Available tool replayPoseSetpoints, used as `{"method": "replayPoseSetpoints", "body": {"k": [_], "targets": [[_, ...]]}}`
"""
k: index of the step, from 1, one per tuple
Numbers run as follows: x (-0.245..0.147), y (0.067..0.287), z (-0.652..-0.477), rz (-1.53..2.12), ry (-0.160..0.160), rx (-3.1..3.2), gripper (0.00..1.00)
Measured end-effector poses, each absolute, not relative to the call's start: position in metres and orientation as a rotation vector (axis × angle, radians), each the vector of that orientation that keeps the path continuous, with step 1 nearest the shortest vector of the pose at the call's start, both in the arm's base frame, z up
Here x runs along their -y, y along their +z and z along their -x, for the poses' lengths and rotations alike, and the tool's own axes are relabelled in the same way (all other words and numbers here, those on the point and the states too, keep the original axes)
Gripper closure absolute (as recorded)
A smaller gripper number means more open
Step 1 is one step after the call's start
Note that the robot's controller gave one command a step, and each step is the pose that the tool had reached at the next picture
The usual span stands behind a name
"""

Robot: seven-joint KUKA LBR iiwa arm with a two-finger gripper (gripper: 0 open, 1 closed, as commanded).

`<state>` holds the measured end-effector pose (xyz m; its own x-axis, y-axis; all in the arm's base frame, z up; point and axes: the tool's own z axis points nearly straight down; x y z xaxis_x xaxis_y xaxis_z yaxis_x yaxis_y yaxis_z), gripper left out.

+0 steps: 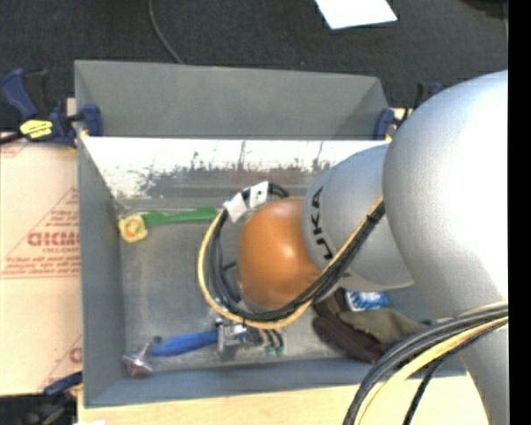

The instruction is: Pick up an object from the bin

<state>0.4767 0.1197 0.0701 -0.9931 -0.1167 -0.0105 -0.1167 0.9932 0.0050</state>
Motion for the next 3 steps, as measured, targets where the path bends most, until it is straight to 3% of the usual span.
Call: {"method": "replayPoseSetpoints", "body": {"k": [1, 3], "targets": [[-0.119, 0.090, -0.475, 0.181, 0.006, -3.132, 1.00], [-0.118, 0.154, -0.476, 0.176, 0.006, -3.129, 1.00]]}}
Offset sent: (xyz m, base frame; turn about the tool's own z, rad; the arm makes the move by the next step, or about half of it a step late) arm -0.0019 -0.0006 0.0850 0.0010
